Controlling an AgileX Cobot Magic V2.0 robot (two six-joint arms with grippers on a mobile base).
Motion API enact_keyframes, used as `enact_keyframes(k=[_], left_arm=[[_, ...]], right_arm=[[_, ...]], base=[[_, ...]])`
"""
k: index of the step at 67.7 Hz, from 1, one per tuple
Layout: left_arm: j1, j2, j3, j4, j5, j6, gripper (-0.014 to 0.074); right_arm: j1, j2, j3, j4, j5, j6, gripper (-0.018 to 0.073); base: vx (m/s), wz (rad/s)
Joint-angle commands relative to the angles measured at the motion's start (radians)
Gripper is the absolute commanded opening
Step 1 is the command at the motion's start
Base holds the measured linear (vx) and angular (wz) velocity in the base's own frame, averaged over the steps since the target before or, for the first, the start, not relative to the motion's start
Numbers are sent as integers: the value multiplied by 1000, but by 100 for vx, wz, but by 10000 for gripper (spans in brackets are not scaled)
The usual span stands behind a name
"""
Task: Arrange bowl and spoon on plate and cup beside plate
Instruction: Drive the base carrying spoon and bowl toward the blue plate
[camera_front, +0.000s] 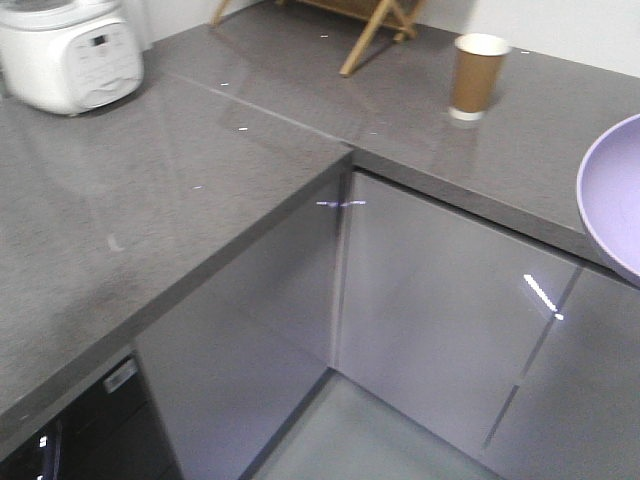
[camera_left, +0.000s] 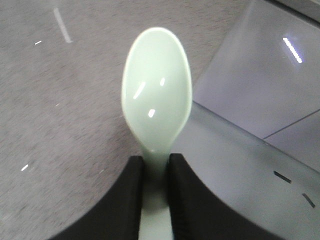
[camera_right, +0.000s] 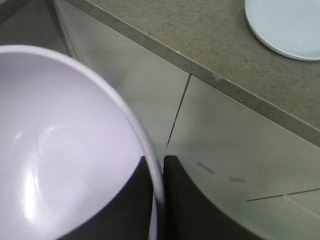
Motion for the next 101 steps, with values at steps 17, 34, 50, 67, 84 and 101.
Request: enact_keyframes(k=[17,34,50,67,84,101], left_arm=[[-5,-17,-20,-12,-24,1,-6],[-5,-17,-20,-12,-24,1,-6],[-5,-17,-20,-12,-24,1,-6],[-5,-17,-20,-12,-24,1,-6],[-5,-16,-20,-12,-24,1,-6],[-5,-16,-20,-12,-24,1,-6]], right_arm=[[-7,-15,-26,-11,-57,-7,-11],[-7,-15,-26,-11,-57,-7,-11],[-7,-15,-26,-11,-57,-7,-11],[-7,-15,-26,-11,-57,-7,-11],[-7,-15,-26,-11,-57,-7,-11],[-7,-15,-26,-11,-57,-7,-11]], base=[[8,-54],[12,-54],[14,-56],[16,-58],[15,-39],[14,-20]])
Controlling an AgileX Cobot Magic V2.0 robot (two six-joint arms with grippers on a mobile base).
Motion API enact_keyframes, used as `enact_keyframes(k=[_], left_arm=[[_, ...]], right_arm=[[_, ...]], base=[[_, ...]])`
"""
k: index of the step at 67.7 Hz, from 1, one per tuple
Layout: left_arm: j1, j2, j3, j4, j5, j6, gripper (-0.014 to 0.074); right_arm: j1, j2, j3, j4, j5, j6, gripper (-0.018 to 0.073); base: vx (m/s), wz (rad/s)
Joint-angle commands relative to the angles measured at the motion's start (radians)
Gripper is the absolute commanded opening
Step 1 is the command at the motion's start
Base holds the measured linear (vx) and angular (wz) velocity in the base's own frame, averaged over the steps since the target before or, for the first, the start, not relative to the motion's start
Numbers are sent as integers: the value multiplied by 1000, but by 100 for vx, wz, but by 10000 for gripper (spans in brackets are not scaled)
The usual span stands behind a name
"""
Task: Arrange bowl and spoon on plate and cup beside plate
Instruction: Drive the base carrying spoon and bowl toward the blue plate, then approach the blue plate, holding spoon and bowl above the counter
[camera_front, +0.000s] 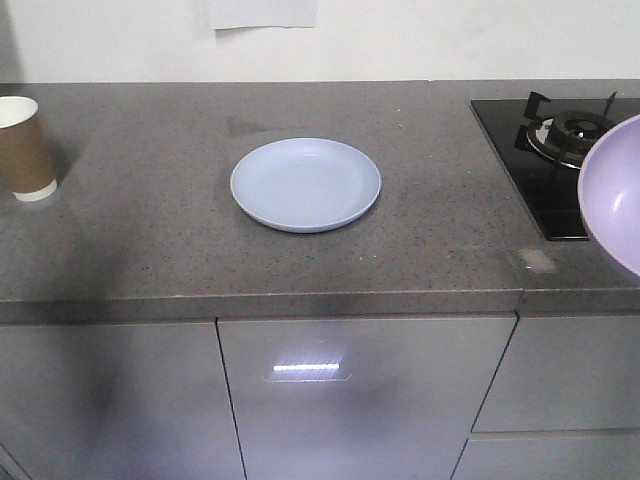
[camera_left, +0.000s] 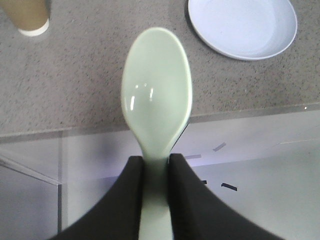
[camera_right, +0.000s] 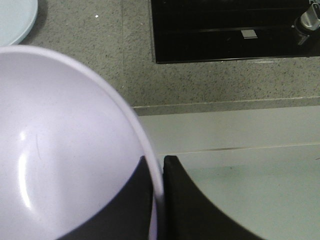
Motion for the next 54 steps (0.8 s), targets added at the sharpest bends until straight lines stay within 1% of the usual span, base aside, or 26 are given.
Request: enact_keyframes(k=[1,54], left_arm=[[-5,-16,-20,-9,-24,1,-6],[-5,-16,-20,-9,-24,1,-6]], right_arm=[[-7,-13,-26,-11,-60,-6,-11],[-7,-13,-26,-12,-60,-6,-11]], base=[[14,-12],[16,-2]])
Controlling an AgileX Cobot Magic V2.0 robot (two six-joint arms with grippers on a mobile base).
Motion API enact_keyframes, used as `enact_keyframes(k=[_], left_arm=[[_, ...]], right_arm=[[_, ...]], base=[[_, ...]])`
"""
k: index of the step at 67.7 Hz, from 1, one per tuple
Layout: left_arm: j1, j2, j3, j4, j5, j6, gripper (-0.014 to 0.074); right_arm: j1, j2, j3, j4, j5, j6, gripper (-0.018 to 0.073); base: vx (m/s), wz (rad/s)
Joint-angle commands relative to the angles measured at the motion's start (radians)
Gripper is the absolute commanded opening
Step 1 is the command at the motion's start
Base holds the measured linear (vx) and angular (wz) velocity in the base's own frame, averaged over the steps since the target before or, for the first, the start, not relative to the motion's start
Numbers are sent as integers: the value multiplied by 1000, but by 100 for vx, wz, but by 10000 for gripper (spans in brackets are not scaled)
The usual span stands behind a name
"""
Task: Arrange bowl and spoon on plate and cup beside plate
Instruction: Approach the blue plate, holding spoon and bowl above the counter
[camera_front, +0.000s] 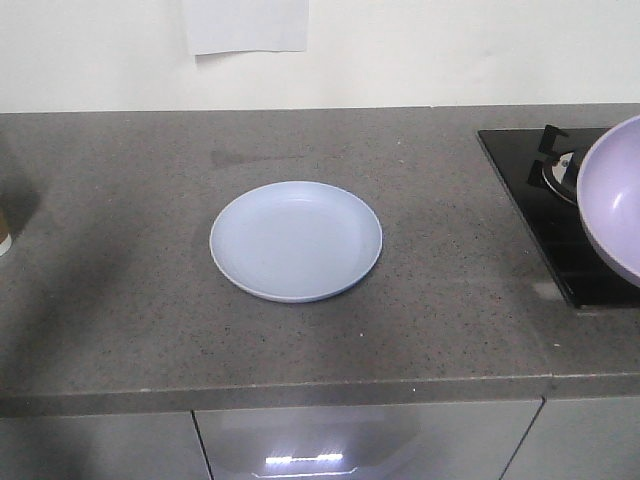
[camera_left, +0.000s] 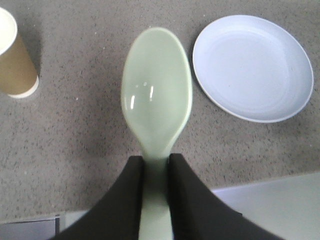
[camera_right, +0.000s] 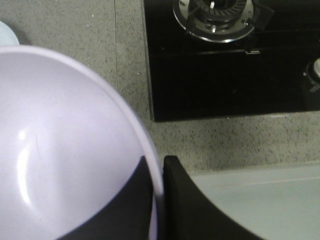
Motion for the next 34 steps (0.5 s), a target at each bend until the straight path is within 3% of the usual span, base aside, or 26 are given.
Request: enact_keyframes(k=[1,34], left_arm=[[-5,-16,-20,-9,-24,1,-6],[-5,-16,-20,-9,-24,1,-6]], right_arm=[[-7,-13,-26,-12,-61,-6,-11],[-7,-13,-26,-12,-61,-6,-11]], base=[[17,-2],[16,2]])
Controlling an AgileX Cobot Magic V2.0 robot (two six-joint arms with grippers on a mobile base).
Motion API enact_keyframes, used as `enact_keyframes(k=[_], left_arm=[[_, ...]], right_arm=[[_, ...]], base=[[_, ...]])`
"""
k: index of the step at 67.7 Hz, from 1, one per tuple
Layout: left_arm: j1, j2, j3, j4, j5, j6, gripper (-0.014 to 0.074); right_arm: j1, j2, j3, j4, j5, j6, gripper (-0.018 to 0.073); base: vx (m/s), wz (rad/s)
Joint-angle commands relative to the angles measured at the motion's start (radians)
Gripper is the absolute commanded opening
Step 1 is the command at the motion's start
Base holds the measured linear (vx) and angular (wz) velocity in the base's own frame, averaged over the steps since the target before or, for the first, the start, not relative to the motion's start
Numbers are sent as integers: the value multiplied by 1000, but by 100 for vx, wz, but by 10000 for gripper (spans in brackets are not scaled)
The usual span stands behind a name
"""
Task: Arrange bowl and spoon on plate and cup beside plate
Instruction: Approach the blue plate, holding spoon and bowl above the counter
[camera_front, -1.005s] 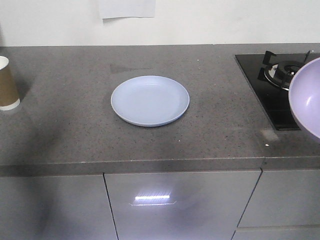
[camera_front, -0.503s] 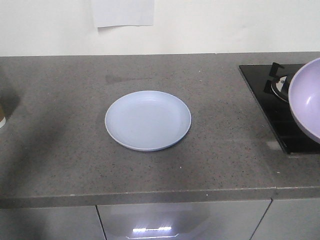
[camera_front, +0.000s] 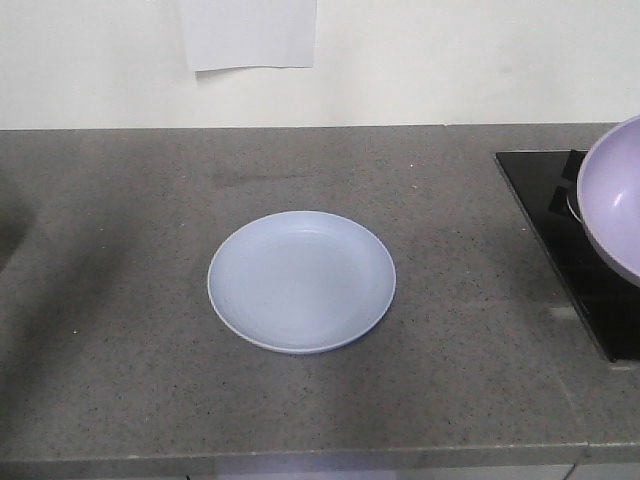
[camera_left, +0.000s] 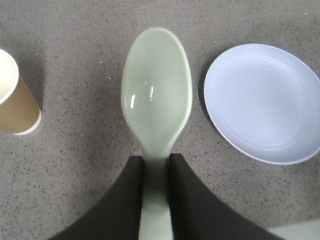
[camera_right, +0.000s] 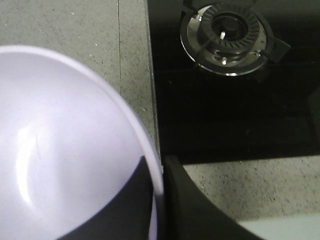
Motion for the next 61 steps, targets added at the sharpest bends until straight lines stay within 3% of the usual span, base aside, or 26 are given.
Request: enact_keyframes(k=[1,61], left_arm=[[-5,-16,-20,-9,-24,1,-6],[-5,-16,-20,-9,-24,1,-6]], right_arm=[[-7,-13,-26,-12,-61,-6,-11],[-7,-13,-26,-12,-61,-6,-11]], base=[[14,6],[10,6]])
